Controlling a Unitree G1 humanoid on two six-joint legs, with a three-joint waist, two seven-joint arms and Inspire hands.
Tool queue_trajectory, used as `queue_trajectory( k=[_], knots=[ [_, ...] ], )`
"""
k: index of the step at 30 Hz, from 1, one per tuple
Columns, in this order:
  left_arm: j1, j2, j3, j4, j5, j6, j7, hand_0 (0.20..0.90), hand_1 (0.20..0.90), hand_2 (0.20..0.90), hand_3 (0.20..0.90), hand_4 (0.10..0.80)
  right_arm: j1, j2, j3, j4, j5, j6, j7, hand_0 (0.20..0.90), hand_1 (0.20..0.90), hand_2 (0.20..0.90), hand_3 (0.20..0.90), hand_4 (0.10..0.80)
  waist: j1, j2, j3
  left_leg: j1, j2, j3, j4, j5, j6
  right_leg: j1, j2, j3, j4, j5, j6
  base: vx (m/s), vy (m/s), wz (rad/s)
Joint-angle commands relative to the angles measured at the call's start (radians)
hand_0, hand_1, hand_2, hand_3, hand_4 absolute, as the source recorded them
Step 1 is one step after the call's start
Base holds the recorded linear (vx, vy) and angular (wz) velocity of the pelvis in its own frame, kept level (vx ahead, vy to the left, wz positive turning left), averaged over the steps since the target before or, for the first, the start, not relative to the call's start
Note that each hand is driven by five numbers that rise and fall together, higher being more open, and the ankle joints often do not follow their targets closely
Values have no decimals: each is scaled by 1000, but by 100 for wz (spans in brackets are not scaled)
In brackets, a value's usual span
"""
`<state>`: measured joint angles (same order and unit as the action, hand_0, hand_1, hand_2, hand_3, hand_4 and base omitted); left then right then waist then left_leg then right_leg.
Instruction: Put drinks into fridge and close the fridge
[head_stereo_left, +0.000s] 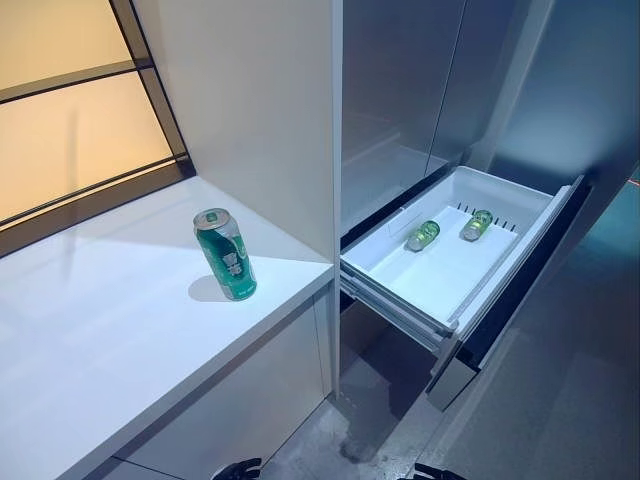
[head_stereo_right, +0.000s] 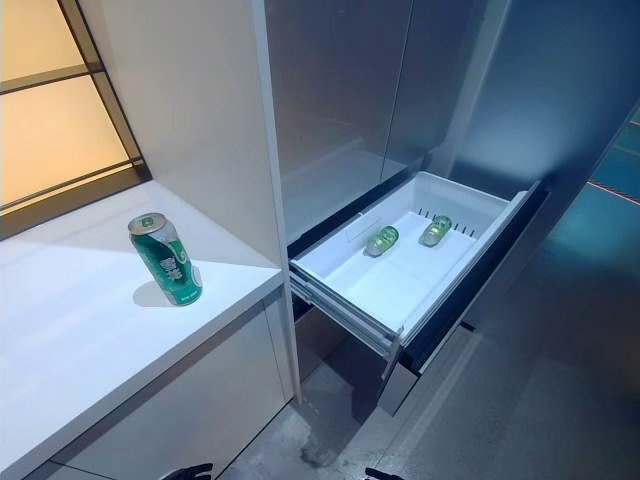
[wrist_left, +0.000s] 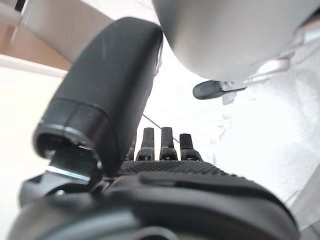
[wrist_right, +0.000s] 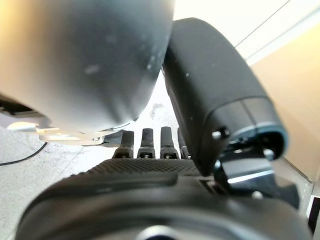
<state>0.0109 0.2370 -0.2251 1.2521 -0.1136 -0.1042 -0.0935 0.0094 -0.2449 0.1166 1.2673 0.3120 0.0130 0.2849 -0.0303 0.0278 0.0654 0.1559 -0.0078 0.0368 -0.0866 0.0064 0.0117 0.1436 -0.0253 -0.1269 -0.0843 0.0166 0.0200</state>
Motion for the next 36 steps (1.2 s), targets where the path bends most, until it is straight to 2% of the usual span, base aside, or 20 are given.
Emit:
queue_trajectory(
  k=[1, 6, 9, 10, 13, 16, 17, 18, 19, 20, 21, 25, 27, 36],
  knots=[
    [-87, 21, -32, 0, 92, -94, -23, 900, 900, 900, 900, 800, -65, -26, 21, 69, -36, -2, 50, 900, 900, 900, 900, 800, 18, -4, 3, -12, -37, 48, 45, -84, 3, -38, -2, -16, 91, -89, 52, 0, 0, 0],
    [-129, 32, -165, -26, 322, -161, -65, 900, 900, 900, 900, 800, -68, -29, 44, 81, -60, -13, 55, 900, 900, 900, 900, 800, -4, 6, -2, 0, -32, 66, 38, -86, 2, -33, 1, -10, 94, -92, 54, 8, 13, 0],
    [-163, 44, -244, -107, 316, -168, -109, 900, 900, 900, 900, 800, -74, -33, 59, 66, -66, 3, 49, 900, 900, 900, 900, 800, -16, 18, 0, 3, -30, 68, 34, -83, 1, -38, 2, -2, 101, -95, 58, 1, 40, -4],
    [-170, 47, -249, -132, 300, -157, -126, 900, 900, 900, 900, 800, -75, -34, 62, 62, -64, 7, 47, 900, 900, 900, 900, 800, -17, 19, 0, 3, -30, 67, 34, -82, 1, -39, 2, -1, 102, -95, 58, -28, 32, -6],
    [-211, 74, -263, -318, 139, -96, -296, 900, 900, 900, 900, 800, -83, -40, 70, 35, -49, 33, 40, 900, 900, 900, 900, 800, -19, 25, 7, -2, -30, 63, 33, -79, 1, -48, 1, 8, 106, -91, 63, -46, 12, -7],
    [-242, 131, -264, -533, -109, 23, -523, 900, 900, 900, 900, 800, -83, -50, 69, 16, -38, 45, 37, 900, 900, 900, 900, 800, -16, 28, 16, -10, -30, 58, 34, -75, 4, -56, 2, 13, 110, -86, 64, -47, 3, -8],
    [-241, 132, -263, -534, -110, 24, -524, 900, 900, 900, 900, 800, -83, -50, 69, 16, -38, 45, 37, 900, 900, 900, 900, 800, -16, 28, 16, -9, -30, 58, 35, -75, 4, -56, 2, 13, 110, -87, 64, -46, 1, -3],
    [-255, 144, -252, -616, -208, 105, -620, 900, 900, 900, 900, 800, -84, -52, 66, 15, -38, 44, 36, 900, 900, 900, 900, 800, -13, 28, 20, -12, -31, 54, 35, -75, 7, -59, 2, 15, 111, -85, 64, -37, -4, -2],
    [-260, 145, -248, -645, -262, 133, -672, 900, 900, 900, 900, 800, -84, -53, 64, 16, -38, 41, 35, 900, 900, 900, 900, 800, -12, 29, 22, -13, -32, 52, 35, -74, 8, -60, 2, 16, 112, -83, 64, -52, -5, -1],
    [-266, 146, -237, -715, -358, 201, -745, 900, 900, 900, 900, 800, -86, -54, 61, 21, -39, 34, 35, 900, 900, 900, 900, 800, -10, 29, 26, -13, -33, 46, 33, -74, 11, -60, 2, 18, 112, -82, 63, -36, -8, 0],
    [-266, 136, -225, -796, -419, 267, -782, 900, 900, 900, 900, 800, -86, -51, 55, 26, -47, 25, 35, 900, 900, 900, 900, 800, -7, 29, 29, -11, -34, 42, 30, -75, 13, -59, 3, 19, 112, -81, 62, 0, 0, 0],
    [-254, 120, -201, -978, -594, 341, -858, 900, 900, 900, 900, 800, -80, -43, 47, 34, -58, 2, 34, 900, 900, 900, 900, 800, 1, 27, 35, -6, -37, 30, 23, -77, 18, -56, 4, 22, 110, -80, 60, 0, 0, 0],
    [-242, 109, -188, -1084, -653, 359, -863, 900, 900, 900, 900, 800, -74, -39, 43, 38, -62, -9, 34, 900, 900, 900, 900, 800, 6, 26, 37, -3, -38, 25, 20, -81, 20, -51, 3, 21, 107, -81, 59, 0, 0, 0],
    [-243, 88, -132, -1469, -985, 279, -855, 900, 900, 900, 900, 800, -40, -12, 59, 48, -49, -33, 11, 900, 900, 900, 900, 800, 22, 22, 20, 17, -40, -4, 9, -97, 23, -21, 5, 17, 87, -87, 53, 13, -14, 2]
  ],
)
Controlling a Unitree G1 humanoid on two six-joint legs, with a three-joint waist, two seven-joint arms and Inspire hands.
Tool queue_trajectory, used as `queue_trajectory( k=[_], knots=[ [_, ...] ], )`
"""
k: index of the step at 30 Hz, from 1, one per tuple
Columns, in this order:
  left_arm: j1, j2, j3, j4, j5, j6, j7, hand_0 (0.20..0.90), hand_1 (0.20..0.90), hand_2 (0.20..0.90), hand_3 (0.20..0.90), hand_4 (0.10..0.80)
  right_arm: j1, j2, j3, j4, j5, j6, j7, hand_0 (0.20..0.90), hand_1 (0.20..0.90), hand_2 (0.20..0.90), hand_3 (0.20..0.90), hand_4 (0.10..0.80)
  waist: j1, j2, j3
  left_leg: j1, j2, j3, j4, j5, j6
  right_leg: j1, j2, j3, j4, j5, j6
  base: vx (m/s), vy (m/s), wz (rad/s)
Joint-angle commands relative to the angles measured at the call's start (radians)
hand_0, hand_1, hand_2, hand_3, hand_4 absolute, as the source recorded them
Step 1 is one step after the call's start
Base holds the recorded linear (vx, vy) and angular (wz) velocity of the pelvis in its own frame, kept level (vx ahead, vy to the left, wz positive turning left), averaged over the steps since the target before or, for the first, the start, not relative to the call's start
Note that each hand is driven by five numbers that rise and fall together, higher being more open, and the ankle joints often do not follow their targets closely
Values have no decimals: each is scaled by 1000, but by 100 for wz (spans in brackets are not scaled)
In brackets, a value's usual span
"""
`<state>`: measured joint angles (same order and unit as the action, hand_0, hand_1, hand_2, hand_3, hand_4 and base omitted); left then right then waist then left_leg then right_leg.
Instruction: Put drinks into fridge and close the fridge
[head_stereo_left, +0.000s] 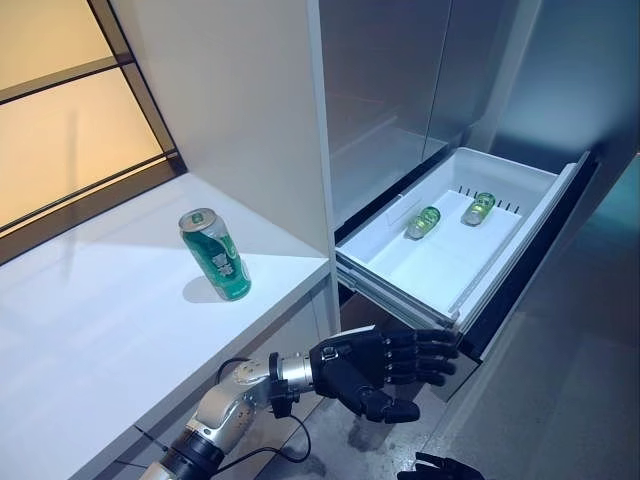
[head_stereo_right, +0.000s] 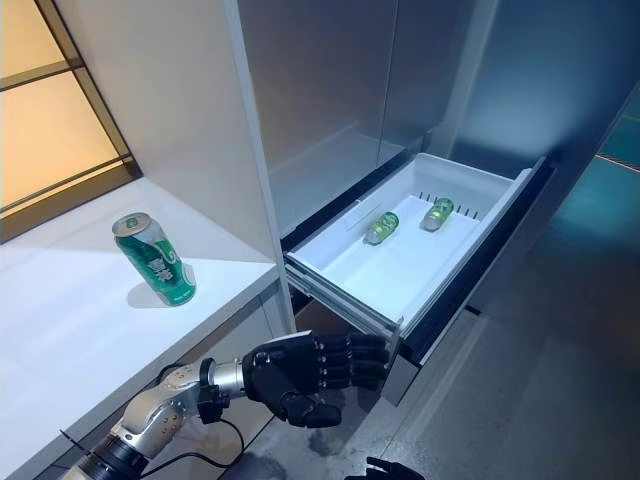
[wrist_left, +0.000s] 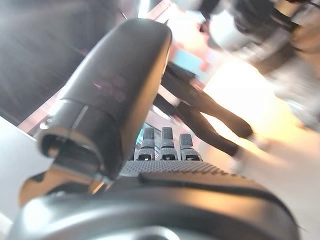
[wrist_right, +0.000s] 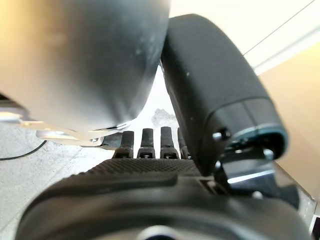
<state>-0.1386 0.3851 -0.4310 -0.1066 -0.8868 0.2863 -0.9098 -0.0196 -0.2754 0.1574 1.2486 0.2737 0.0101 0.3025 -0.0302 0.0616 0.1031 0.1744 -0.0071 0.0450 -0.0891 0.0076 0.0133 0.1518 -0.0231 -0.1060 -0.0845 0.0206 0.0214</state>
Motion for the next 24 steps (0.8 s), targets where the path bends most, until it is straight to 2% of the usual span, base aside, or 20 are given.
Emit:
queue_trajectory(
  k=[1, 7, 9, 12, 14, 17, 19, 24],
  knots=[
    [-101, -59, 81, -136, -253, -121, -37, 900, 900, 900, 900, 800, -8, 21, 21, 67, -10, -31, -10, 900, 900, 900, 900, 800, 22, -12, -20, 0, -41, -15, 12, -99, 21, -27, 3, -4, 86, -91, 51, 0, 0, 0],
    [-136, -57, 105, -244, -400, -197, -17, 900, 900, 900, 900, 800, 1, 33, 47, 64, -10, -34, -20, 900, 900, 900, 900, 800, 20, -14, -26, 6, -42, -28, 9, -101, 20, -19, 7, -1, 88, -99, 44, 0, 0, 0],
    [-152, -43, 115, -273, -402, -273, 20, 900, 900, 900, 900, 800, 5, 38, 61, 60, -11, -36, -25, 900, 900, 900, 900, 800, 19, -16, -27, 8, -42, -31, 8, -101, 20, -17, 8, -1, 89, -102, 42, 7, -6, 2],
    [-170, -3, 145, -297, -355, -432, 107, 900, 900, 900, 900, 800, 11, 41, 75, 55, -15, -37, -29, 900, 900, 900, 900, 800, 22, -17, -29, 9, -42, -36, 5, -100, 20, -13, 10, -3, 84, -104, 40, 0, 0, 0],
    [-174, 20, 176, -308, -342, -502, 161, 900, 900, 900, 900, 800, 14, 45, 83, 57, -15, -40, -33, 900, 900, 900, 900, 800, 27, -17, -33, 7, -41, -38, 5, -98, 18, -12, 12, -6, 81, -106, 38, 11, -8, 5],
    [-163, 54, 245, -319, -260, -627, 244, 900, 900, 900, 900, 800, 24, 48, 92, 49, -20, -39, -37, 900, 900, 900, 900, 800, 36, -19, -37, 4, -39, -39, 5, -97, 16, -11, 14, -9, 81, -111, 35, 15, -6, 5],
    [-157, 113, 328, -312, -51, -792, 410, 900, 900, 900, 900, 800, 34, 50, 94, 37, -31, -35, -41, 900, 900, 900, 900, 800, 48, -22, -42, -1, -38, -46, 5, -95, 15, -10, 18, -11, 80, -117, 32, 11, -3, 2],
    [-144, 156, 445, -308, 75, -809, 548, 900, 900, 900, 900, 800, 40, 51, 101, 31, -37, -37, -42, 900, 900, 900, 900, 800, 69, -31, -55, -9, -38, -55, 4, -90, 12, -9, 24, -19, 80, -126, 26, 13, -6, 6]
  ],
)
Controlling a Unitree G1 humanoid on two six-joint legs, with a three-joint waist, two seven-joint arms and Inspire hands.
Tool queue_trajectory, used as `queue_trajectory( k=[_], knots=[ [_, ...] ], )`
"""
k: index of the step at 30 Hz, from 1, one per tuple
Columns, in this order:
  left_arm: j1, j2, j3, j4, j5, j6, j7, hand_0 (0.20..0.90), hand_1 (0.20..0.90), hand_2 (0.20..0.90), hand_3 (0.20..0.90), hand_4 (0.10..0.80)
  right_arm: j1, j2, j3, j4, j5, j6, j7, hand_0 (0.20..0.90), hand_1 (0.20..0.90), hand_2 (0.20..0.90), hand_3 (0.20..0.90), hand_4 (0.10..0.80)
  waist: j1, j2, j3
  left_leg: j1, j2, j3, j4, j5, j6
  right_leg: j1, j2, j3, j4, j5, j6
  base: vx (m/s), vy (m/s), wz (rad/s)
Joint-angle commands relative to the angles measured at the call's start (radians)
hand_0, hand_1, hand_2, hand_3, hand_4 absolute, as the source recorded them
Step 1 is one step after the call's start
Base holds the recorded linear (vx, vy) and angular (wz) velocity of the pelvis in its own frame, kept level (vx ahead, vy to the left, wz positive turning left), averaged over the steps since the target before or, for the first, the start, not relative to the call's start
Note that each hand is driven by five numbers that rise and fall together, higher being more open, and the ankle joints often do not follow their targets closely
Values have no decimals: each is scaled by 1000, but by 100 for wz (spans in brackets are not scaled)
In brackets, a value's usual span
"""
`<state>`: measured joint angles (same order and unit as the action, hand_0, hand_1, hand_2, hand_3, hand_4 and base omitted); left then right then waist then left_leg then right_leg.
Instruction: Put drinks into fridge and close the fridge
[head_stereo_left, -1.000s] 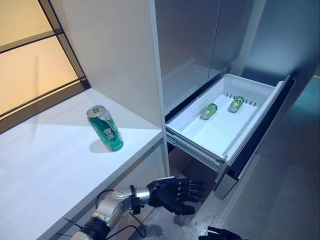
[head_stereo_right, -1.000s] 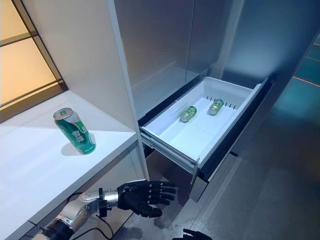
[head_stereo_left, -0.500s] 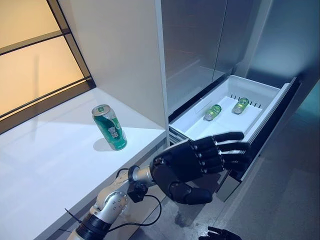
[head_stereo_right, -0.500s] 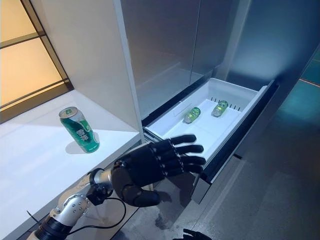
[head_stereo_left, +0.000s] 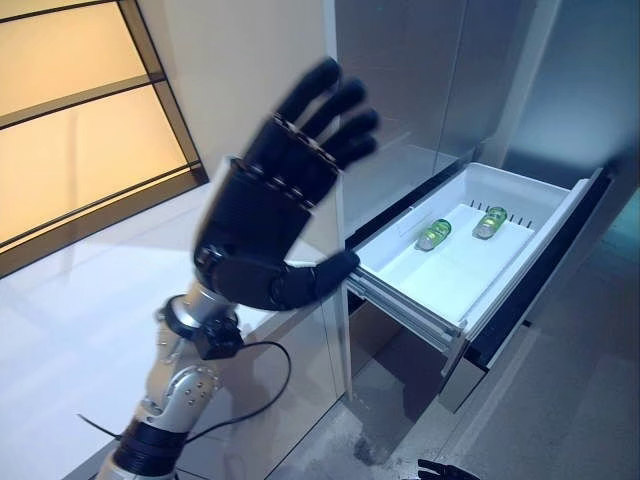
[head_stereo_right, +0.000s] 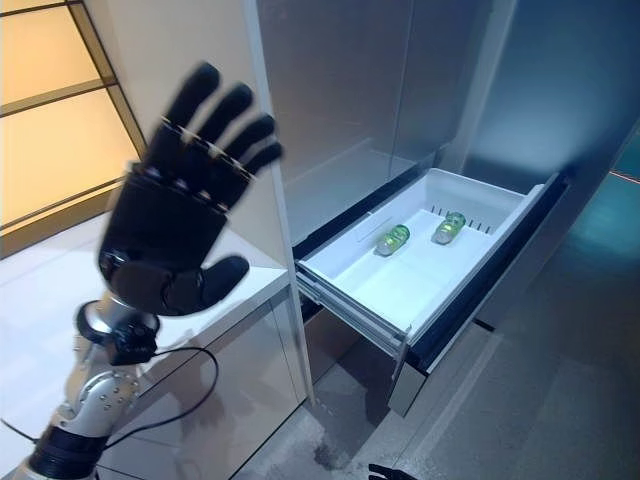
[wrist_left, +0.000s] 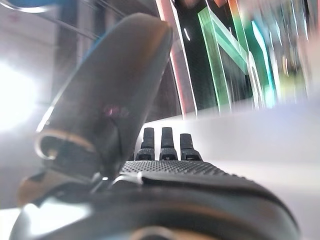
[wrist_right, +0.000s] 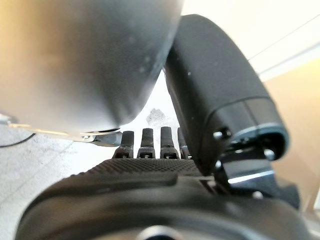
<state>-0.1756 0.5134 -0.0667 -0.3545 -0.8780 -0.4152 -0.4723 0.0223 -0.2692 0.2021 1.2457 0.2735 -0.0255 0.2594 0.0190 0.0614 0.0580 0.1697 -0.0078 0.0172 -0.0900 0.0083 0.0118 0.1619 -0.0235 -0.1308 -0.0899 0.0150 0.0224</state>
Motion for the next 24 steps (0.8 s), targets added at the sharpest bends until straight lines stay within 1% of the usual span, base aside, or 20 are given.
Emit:
queue_trajectory(
  k=[1, 7, 14, 17, 19, 20, 22, 24],
  knots=[
    [-107, 29, 95, -58, 88, -106, 140, 900, 900, 900, 900, 800, -2, 46, 60, 27, -35, 4, 0, 900, 900, 900, 900, 800, 23, -33, -11, -6, -37, -30, 5, -88, 13, -19, 25, 5, 87, -121, 24, 0, 0, 0],
    [-100, 24, 158, -18, 161, -92, 278, 900, 900, 900, 900, 800, -8, 50, 63, -9, -33, 38, -4, 900, 900, 900, 900, 800, 32, -39, -18, -10, -36, -36, 4, -83, 9, -22, 27, 1, 93, -127, 21, 3, -2, 2],
    [-79, 14, 205, 56, 168, -12, 380, 900, 900, 900, 900, 800, 2, 48, 53, -35, -38, 67, -4, 900, 900, 900, 900, 800, 33, -41, -20, -13, -36, -33, 7, -78, 6, -22, 27, -1, 96, -127, 22, 0, 0, 0],
    [-67, 18, 223, 94, 157, 20, 385, 900, 900, 900, 900, 800, 6, 43, 45, -51, -45, 82, -4, 900, 900, 900, 900, 800, 31, -40, -18, -11, -35, -29, 9, -77, 5, -22, 26, 0, 99, -128, 23, 0, 0, 0],
    [-61, 22, 229, 115, 148, 54, 369, 900, 900, 900, 900, 800, 6, 38, 39, -59, -50, 90, -2, 900, 900, 900, 900, 800, 30, -40, -17, -12, -35, -27, 10, -76, 4, -22, 26, 0, 101, -128, 23, 0, 0, 0],
    [-58, 30, 233, 130, 138, 86, 358, 900, 900, 900, 900, 800, 8, 33, 33, -67, -53, 95, 1, 900, 900, 900, 900, 800, 29, -39, -16, -11, -35, -25, 11, -76, 4, -22, 26, -1, 101, -128, 24, 0, 0, 0],
    [-57, 33, 233, 148, 136, 107, 344, 900, 900, 900, 900, 800, 9, 30, 30, -73, -56, 99, 3, 900, 900, 900, 900, 800, 27, -39, -15, -10, -35, -23, 11, -76, 4, -21, 26, 0, 101, -128, 25, 0, 0, 0],
    [-57, 48, 237, 179, 106, 146, 328, 900, 900, 900, 900, 800, 10, 23, 27, -84, -59, 109, 10, 900, 900, 900, 900, 800, 24, -37, -14, -6, -34, -19, 11, -77, 3, -19, 25, 0, 102, -128, 27, 0, 0, 0]
  ],
)
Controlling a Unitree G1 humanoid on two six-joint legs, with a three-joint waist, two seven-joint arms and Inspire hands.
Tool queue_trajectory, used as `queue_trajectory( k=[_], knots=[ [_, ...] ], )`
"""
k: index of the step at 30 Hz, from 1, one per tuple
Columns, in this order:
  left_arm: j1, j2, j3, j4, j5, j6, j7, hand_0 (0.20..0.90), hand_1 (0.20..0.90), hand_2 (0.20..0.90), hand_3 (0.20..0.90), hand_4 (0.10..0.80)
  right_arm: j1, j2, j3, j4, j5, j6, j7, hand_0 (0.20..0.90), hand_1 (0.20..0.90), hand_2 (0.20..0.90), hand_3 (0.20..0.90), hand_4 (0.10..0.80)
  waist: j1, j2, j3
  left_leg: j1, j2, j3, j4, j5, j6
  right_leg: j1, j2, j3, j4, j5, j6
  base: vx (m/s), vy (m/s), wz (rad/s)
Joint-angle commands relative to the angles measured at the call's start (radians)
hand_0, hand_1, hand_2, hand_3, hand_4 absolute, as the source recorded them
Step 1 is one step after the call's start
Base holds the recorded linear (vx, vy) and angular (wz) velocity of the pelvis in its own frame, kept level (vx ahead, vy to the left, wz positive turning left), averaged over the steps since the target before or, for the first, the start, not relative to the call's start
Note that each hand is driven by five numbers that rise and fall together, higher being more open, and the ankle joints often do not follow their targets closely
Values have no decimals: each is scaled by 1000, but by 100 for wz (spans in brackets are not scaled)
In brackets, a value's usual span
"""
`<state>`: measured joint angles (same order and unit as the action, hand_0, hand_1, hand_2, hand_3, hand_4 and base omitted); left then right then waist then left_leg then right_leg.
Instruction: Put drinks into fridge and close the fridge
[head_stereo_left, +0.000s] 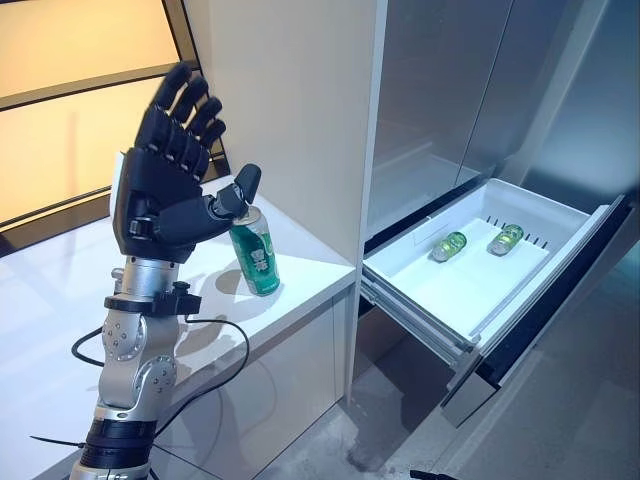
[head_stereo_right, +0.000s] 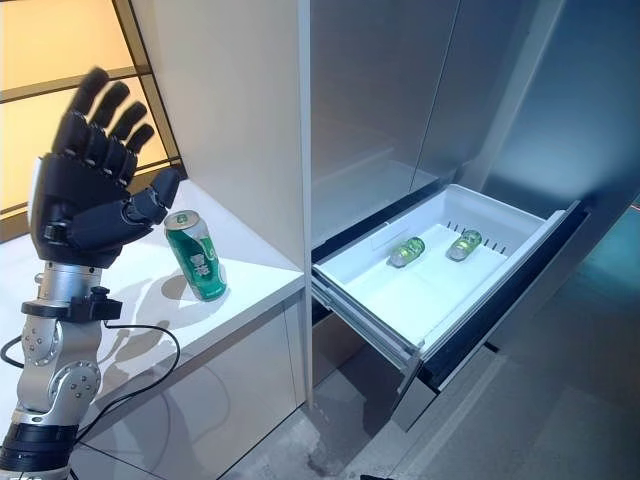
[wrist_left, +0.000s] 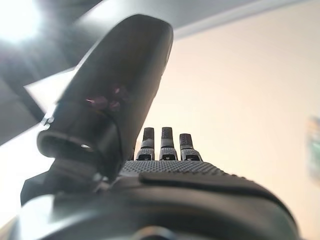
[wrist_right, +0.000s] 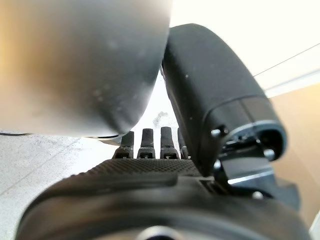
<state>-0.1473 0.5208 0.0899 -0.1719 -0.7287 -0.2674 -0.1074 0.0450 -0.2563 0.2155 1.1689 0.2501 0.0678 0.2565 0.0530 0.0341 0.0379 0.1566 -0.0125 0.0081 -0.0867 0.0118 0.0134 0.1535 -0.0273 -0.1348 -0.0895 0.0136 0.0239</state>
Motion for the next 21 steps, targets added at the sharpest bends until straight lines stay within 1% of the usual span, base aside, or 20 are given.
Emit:
queue_trajectory(
  k=[1, 6, 11, 16, 21],
  knots=[
    [-85, 47, 82, 11, -53, 7, -46, 900, 900, 900, 900, 800, -12, 7, 13, -11, -36, 18, 15, 900, 900, 900, 900, 800, -11, -9, 7, 8, -29, -8, 9, -81, 1, -10, 29, 4, 101, -127, 26, 0, 0, 0],
    [-89, 61, 87, 37, -85, 56, -68, 900, 900, 900, 900, 800, -8, 4, 9, -22, -38, 27, 16, 900, 900, 900, 900, 800, -14, -7, 10, 9, -28, -4, 11, -80, 0, -10, 27, 4, 105, -126, 28, 0, 0, 0],
    [-93, 71, 85, 46, -73, 95, -80, 900, 900, 900, 900, 800, -10, 1, 6, -29, -38, 36, 17, 900, 900, 900, 900, 800, -16, -5, 11, 11, -27, -1, 11, -80, -1, -10, 27, 4, 105, -127, 30, 0, 0, 0],
    [-99, 97, 85, 69, -70, 144, -103, 900, 900, 900, 900, 800, -10, -5, -1, -38, -42, 46, 18, 900, 900, 900, 900, 800, -19, 0, 12, 12, -27, 3, 12, -79, -1, -10, 27, 5, 105, -126, 32, 0, 0, 0],
    [-99, 113, 86, 92, 1, 160, -81, 900, 900, 900, 900, 800, -8, -5, -3, -44, -42, 51, 17, 900, 900, 900, 900, 800, -22, 2, 14, 12, -27, 6, 13, -79, -2, -10, 27, 8, 105, -126, 34, 0, 0, 0]
  ],
)
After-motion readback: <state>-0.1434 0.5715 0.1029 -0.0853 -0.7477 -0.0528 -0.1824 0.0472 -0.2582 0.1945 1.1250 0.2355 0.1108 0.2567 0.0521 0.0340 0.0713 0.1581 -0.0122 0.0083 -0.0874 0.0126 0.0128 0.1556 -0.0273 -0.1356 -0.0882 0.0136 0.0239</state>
